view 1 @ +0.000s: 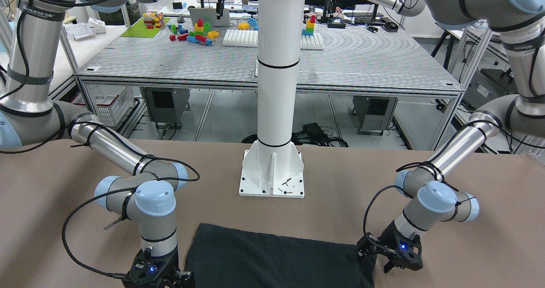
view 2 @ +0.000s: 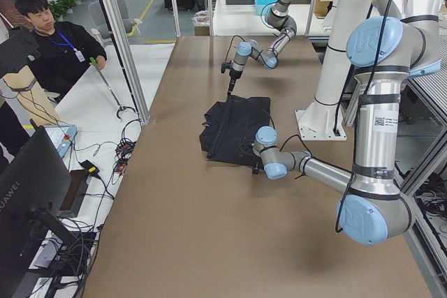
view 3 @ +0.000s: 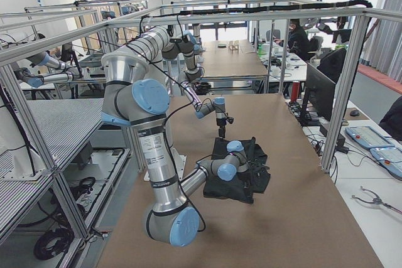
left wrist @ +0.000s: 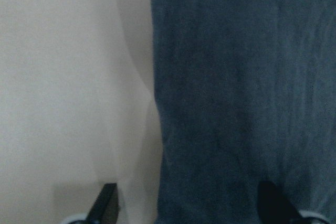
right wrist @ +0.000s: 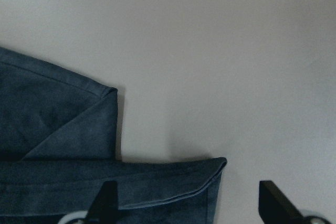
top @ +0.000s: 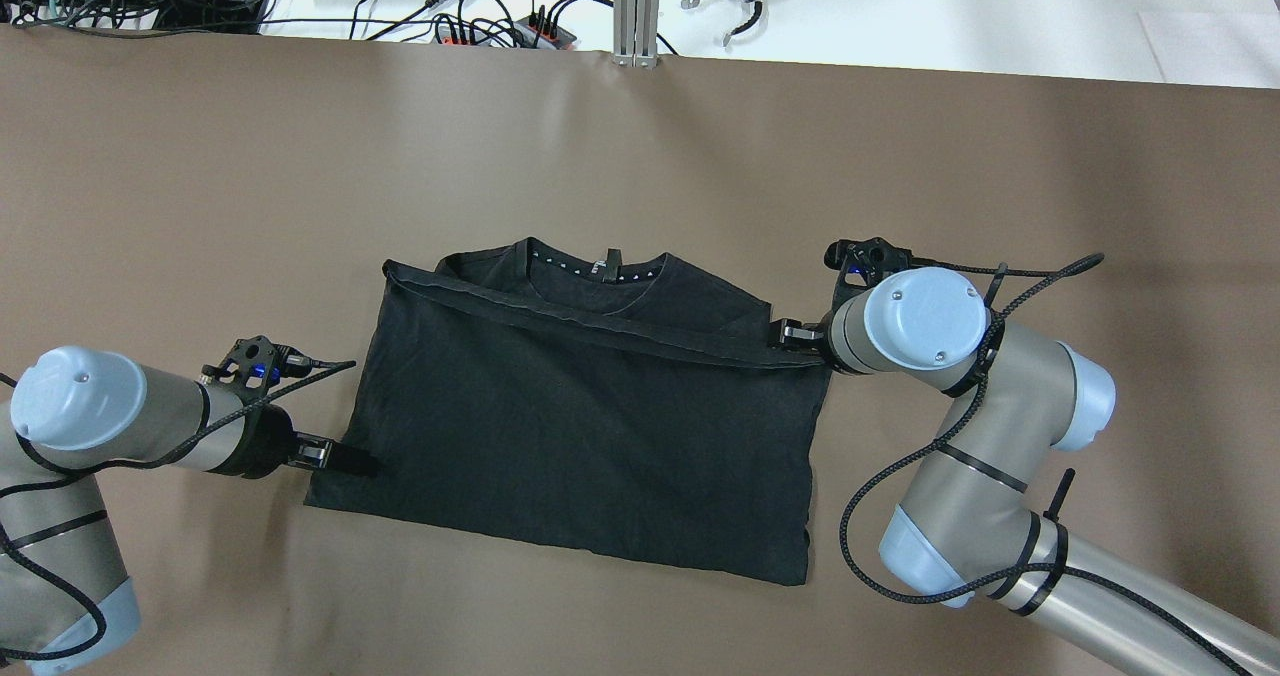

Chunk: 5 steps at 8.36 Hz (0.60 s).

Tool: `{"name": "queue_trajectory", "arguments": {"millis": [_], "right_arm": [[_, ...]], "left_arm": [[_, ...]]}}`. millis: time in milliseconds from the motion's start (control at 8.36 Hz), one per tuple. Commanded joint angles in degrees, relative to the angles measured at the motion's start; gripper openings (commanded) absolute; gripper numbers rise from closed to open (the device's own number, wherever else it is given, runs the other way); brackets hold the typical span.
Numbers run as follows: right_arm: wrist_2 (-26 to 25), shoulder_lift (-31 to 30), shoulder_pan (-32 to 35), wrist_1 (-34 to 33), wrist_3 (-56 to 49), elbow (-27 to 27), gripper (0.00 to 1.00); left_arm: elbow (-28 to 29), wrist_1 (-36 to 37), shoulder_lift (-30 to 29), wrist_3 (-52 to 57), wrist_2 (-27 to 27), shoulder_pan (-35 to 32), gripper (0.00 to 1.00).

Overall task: Fold clothes
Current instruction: 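Move the left gripper to the folded shirt's side edge nearest it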

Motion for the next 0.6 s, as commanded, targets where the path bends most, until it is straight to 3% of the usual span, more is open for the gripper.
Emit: {"name": "queue_trajectory", "arguments": {"millis": [0,120,239,359,478], "right_arm": [[-0.78,-0.02,-0.07,-0.02,-0.05,-0.1,0.94],[-0.78,-0.02,-0.07,-0.02,-0.05,-0.1,0.94],[-0.78,-0.02,-0.07,-0.02,-0.05,-0.1,0.94],[-0.78,-0.02,-0.07,-0.02,-0.05,-0.19,0.94],[-0.87,-0.02,-0.07,-0.02,-0.05,-0.19,0.94]], "left_arm": [[0.07,-0.72,0.3,-0.22,0.34,2.07,0.94],[0.07,-0.72,0.3,-0.22,0.34,2.07,0.81],[0.07,-0.72,0.3,-0.22,0.26,2.42,0.4],[-0.02,-0.72,0.3,-0.39,0.34,2.42,0.17],[-0.02,-0.72,0.47,-0.4,0.34,2.34,0.0]]}}
